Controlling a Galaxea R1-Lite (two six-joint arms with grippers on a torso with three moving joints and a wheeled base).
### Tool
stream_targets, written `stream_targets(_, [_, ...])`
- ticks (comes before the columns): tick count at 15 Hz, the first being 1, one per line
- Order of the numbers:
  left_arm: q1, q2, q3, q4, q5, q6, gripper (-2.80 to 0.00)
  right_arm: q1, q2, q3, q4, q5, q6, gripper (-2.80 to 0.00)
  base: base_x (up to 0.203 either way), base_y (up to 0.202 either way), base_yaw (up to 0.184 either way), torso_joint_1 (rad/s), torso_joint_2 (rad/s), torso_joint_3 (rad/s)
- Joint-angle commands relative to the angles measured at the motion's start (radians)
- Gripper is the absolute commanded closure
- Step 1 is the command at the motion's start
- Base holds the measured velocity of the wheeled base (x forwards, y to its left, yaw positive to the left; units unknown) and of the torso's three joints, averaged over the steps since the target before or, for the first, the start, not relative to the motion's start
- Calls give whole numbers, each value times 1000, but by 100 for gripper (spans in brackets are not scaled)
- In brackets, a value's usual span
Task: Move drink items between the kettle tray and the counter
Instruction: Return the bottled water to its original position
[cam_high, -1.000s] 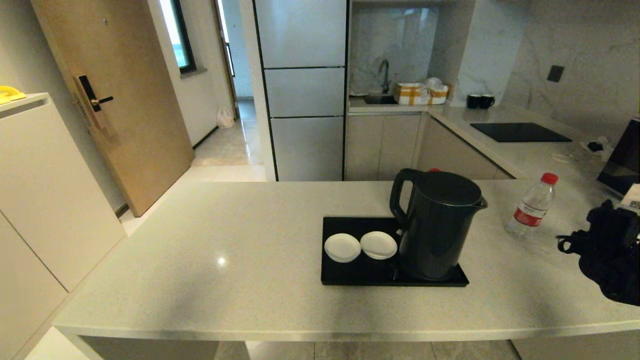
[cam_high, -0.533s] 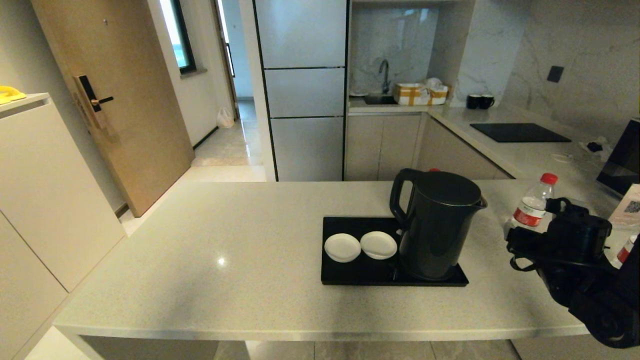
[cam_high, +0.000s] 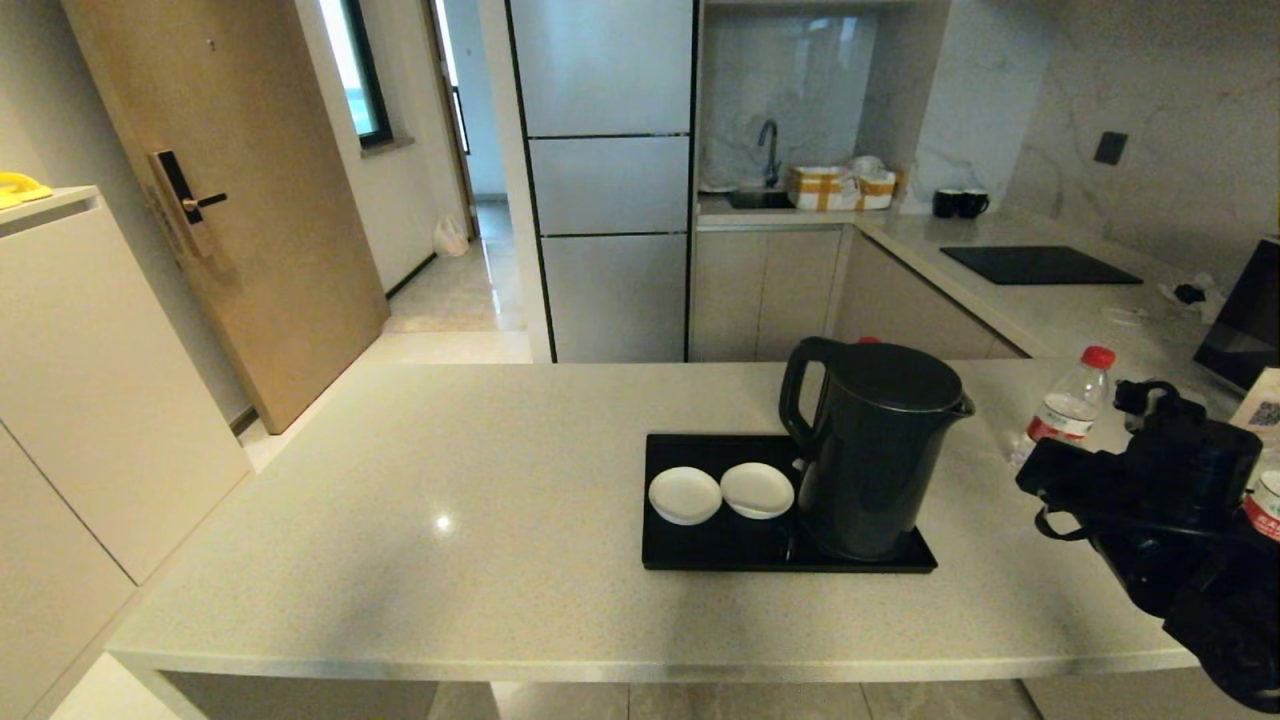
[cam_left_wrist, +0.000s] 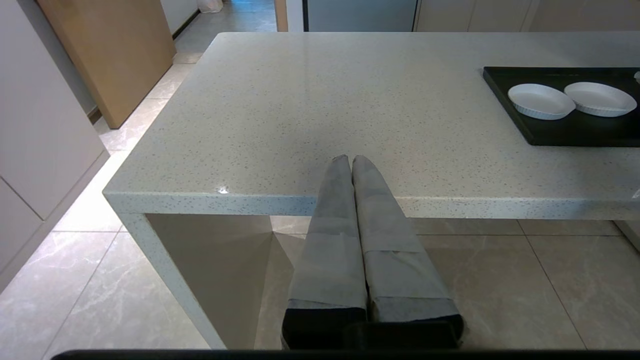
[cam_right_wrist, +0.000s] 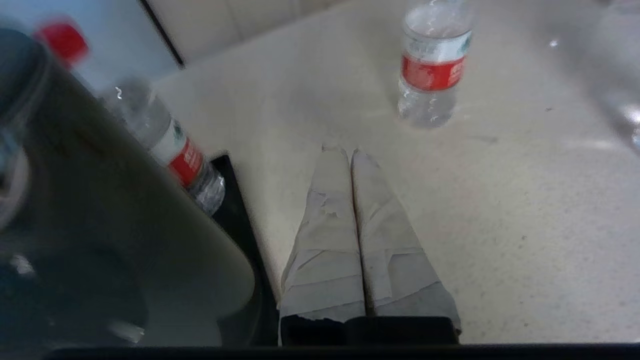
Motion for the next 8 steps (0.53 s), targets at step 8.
stream_targets(8, [0,0,0,0,1,0,0,11,-277,-1,124,30,23,0,0,0,0,0,0,0])
